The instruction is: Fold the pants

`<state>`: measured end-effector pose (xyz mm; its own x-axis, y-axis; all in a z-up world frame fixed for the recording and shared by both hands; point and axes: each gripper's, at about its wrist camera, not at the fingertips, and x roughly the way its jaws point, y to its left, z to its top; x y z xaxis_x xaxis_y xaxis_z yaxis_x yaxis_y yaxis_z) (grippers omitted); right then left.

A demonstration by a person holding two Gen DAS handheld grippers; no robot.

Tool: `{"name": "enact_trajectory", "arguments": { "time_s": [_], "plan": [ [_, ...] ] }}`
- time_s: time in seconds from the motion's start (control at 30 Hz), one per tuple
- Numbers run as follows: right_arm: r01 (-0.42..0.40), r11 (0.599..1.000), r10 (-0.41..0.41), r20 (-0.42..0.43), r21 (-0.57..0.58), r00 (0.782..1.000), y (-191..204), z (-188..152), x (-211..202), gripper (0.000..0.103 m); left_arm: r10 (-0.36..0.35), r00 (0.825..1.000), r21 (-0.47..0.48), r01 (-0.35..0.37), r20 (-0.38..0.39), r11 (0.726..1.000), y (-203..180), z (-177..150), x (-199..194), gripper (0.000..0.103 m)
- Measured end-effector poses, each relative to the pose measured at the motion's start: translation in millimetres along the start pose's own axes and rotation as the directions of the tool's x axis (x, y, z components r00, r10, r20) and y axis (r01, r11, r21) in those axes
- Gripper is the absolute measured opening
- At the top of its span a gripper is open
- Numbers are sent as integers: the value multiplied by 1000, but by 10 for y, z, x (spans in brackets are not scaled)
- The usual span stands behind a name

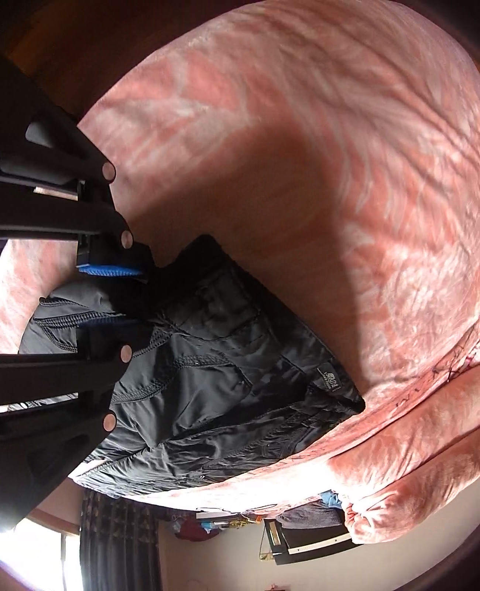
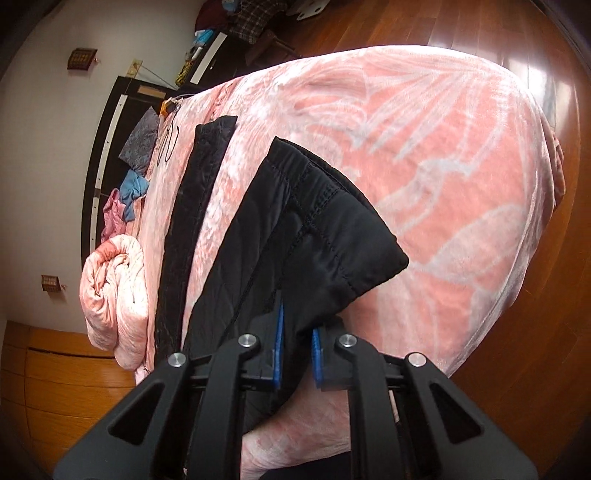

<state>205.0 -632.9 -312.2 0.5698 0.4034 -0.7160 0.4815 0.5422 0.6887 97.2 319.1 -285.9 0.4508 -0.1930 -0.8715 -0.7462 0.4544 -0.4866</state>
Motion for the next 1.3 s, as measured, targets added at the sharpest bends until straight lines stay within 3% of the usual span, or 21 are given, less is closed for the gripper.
{"name": "enact_trajectory", "arguments": {
  "time_s": [0.17,0.2,0.3,0.33,0.37,0.43,0.5,0.57,0.6,0.73,0.83,0.97,1.07,1.1,1.17,1.3],
  "plan": [
    [88,996,-88,-42,-1,995,-172,-65,193,15,22,999,-31,-24,-46,999,221,18,253,23],
    [89,996,-90,-48,-16,995,-154,-66,187,20,28,998,-15,-29,-57,999,202,38,272,25],
    [84,995,-88,-80,-49,993,-55,-36,67,64,77,996,53,-74,-43,996,135,115,98,47],
    [127,989,-131,-44,-76,990,-13,-8,-54,72,127,992,86,-126,-6,988,94,157,-17,72],
    [169,980,-172,-16,-100,985,8,36,-169,72,178,983,122,-184,52,975,40,201,-145,88],
    [215,970,-214,21,-115,977,27,146,-358,72,192,970,214,-221,148,951,-152,360,-362,89],
    [236,960,-230,52,-154,972,142,272,-464,72,147,976,310,-191,159,931,-458,644,-421,91],
    [208,960,-203,44,-188,978,350,382,-429,72,75,988,388,-122,135,913,-748,924,-370,99],
    [188,963,-184,36,-195,982,466,435,-377,73,37,994,428,-76,99,900,-938,1094,-279,99],
    [124,965,-127,0,-229,992,898,558,-9,77,11,1000,490,-1,-17,871,-1523,1599,284,99],
    [98,966,-111,-45,-238,993,1181,638,376,78,2,997,490,34,-74,871,-1740,1809,720,99],
    [82,952,-111,-86,-295,990,1578,746,852,78,48,993,470,10,-112,883,-1793,2009,1218,99],
    [52,938,-102,-132,-342,986,1848,900,1177,78,9,987,471,69,-161,880,-1844,2022,1342,97],
    [43,931,-99,-138,-362,985,1945,985,1263,79,7,986,485,75,-166,871,-1871,1997,1351,94],
    [33,914,-100,-145,-405,984,2142,1173,1435,85,54,986,519,37,-159,854,-1895,1939,1380,62],
    [64,877,-151,-147,-476,978,2521,1745,1806,86,56,985,495,33,-165,868,-1844,1996,1390,47]
  ]
}}
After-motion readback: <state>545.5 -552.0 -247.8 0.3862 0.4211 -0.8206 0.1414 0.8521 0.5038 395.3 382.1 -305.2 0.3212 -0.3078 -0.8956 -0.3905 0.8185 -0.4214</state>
